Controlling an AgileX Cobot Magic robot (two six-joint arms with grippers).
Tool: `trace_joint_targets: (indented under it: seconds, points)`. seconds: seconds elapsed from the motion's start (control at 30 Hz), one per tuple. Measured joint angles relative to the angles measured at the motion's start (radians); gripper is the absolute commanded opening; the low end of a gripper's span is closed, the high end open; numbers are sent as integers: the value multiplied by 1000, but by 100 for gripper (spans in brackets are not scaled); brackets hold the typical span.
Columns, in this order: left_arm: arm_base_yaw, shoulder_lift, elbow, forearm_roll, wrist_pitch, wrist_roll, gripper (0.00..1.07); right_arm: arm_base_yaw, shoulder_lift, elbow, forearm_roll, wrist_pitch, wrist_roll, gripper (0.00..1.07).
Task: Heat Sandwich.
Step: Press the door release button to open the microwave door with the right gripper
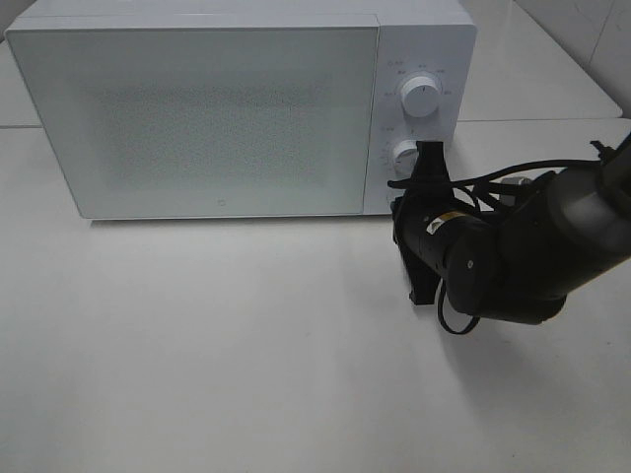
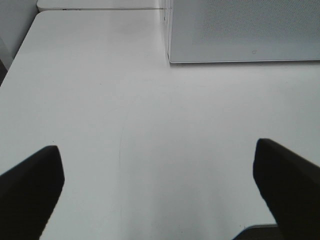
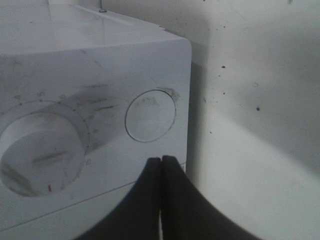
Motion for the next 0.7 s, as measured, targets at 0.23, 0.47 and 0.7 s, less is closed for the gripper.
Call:
trace_joint_targets:
  seconds: [0.23, 0.47, 0.7]
  points:
    - [0, 0, 0, 0, 0, 0, 98, -35, 47, -72, -19, 7, -1, 0]
    - [0, 0, 0, 0, 0, 0, 98, -51, 69, -108, -16, 11, -10, 0]
    - [0, 0, 0, 0, 0, 0, 98, -66, 95, -141, 2, 31, -52, 0]
